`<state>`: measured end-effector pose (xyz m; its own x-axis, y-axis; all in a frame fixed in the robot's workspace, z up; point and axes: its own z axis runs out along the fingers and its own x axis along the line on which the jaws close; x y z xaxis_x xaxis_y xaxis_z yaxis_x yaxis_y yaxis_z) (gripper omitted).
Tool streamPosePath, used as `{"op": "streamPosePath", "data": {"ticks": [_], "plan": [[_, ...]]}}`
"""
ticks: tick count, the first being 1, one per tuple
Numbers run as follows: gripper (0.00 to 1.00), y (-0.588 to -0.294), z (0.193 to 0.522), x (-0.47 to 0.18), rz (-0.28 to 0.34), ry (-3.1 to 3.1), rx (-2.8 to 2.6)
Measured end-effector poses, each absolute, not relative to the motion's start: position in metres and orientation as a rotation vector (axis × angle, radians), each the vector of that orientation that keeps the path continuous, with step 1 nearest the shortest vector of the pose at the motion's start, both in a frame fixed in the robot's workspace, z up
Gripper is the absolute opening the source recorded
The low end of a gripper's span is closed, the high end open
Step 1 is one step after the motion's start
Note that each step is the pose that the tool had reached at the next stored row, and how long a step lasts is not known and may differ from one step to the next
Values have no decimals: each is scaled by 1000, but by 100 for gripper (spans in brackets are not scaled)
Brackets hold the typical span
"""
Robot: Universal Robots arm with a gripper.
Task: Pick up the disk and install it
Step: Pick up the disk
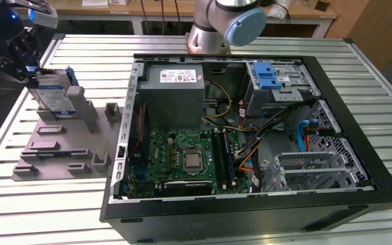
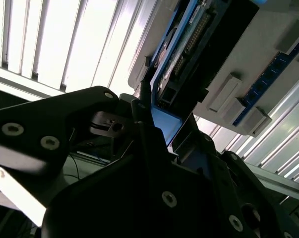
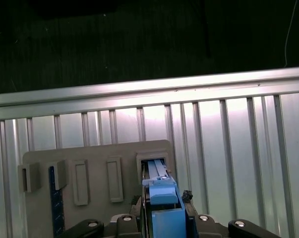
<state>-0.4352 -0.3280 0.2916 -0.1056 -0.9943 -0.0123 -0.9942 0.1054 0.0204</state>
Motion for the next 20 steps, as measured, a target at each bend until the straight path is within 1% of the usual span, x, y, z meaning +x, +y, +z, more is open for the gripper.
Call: {"op": "streamPosePath", "data": {"ticks": [9, 11, 12, 20], "plan": [[42, -328, 292, -435, -36, -2332, 2097], [41, -328, 292, -435, -36, -2332, 2097], [37, -328, 292, -435, -36, -2332, 2097], [37, -329, 291, -435, -34, -2295, 2136]]}}
